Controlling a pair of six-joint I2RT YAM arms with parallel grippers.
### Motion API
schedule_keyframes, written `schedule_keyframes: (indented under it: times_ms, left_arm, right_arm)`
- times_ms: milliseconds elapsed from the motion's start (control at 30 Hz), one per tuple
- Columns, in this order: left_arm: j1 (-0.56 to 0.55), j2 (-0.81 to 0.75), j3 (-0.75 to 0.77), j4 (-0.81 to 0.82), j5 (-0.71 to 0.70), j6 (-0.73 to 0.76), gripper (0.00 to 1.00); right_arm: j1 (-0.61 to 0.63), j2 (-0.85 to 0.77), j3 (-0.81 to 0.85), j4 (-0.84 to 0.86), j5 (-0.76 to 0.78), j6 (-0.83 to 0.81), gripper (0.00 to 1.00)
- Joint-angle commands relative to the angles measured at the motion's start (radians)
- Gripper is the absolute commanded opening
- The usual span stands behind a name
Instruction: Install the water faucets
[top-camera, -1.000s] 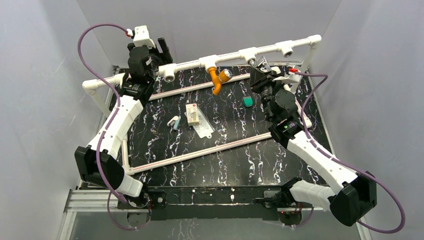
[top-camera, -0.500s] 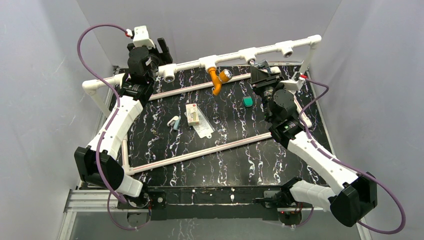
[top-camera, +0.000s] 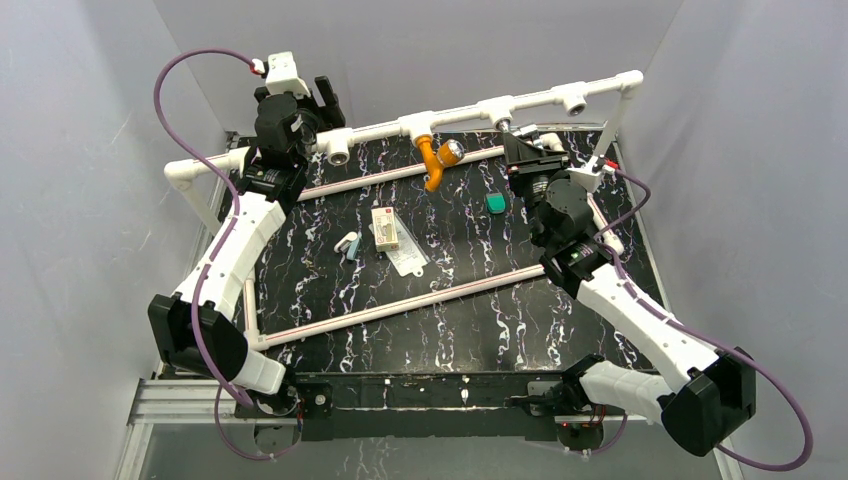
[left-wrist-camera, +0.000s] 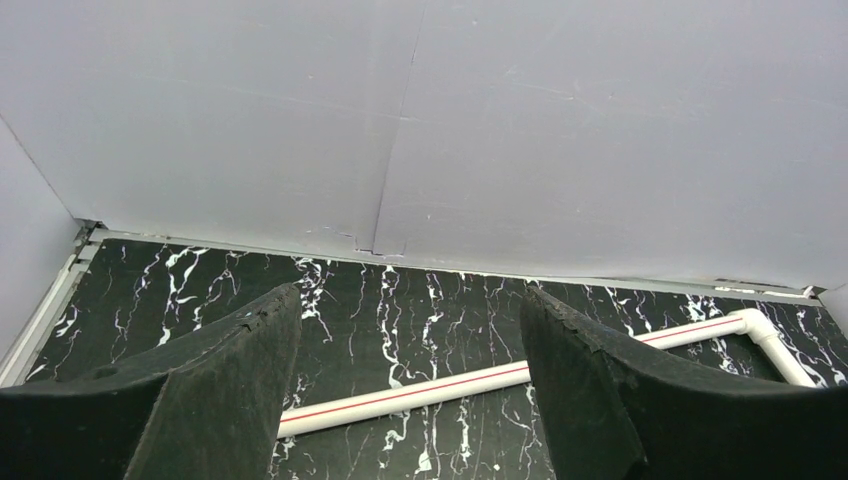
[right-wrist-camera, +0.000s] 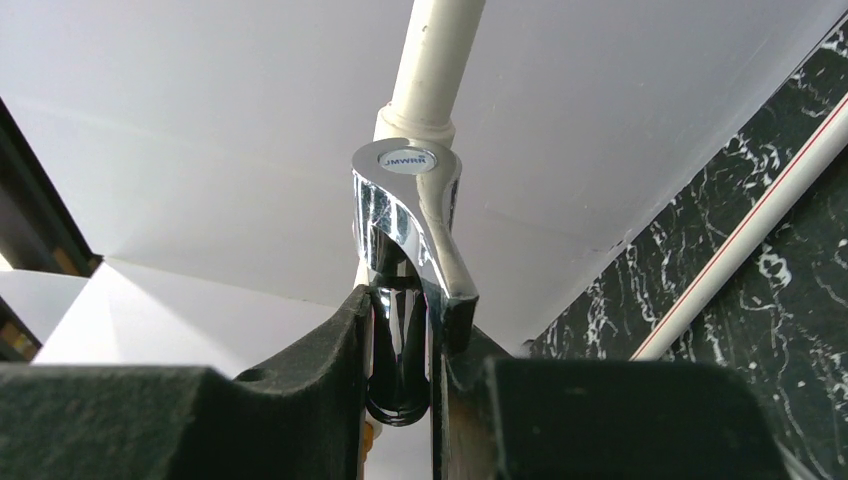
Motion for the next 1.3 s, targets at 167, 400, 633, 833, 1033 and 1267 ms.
schedule_keyframes:
  times_ms: [167, 400, 633, 833, 1033, 1267]
  left_arm:
    - [0.008, 0.045, -0.117, -0.335, 0.073, 0.002, 0.77]
    - [0.009, 0.042, -0.118, -0.336, 0.071, 0.004, 0.77]
    - [0.011, 0.044, -0.117, -0.336, 0.075, -0.001, 0.77]
    - [0.013, 0.050, -0.116, -0.337, 0.081, -0.004, 0.77]
    - [0.015, 0.055, -0.116, -0.337, 0.086, -0.007, 0.77]
    - [0.017, 0.054, -0.115, -0.338, 0.086, -0.007, 0.77]
  right_arm:
    - [0.008, -0.045, 0.046, -0.041, -0.094, 0.241, 0.01]
    - [0.008, -0.042, 0.055, -0.050, -0.125, 0.282, 0.01]
    - [0.009, -0.054, 0.061, -0.048, -0.133, 0.240, 0.03]
    - [0.009, -0.070, 0.052, -0.056, -0.123, 0.222, 0.20]
    - [0.008, -0.076, 0.055, -0.053, -0.116, 0.205, 0.32]
    - [0.009, -0.086, 0.051, -0.057, -0.108, 0.199, 0.41]
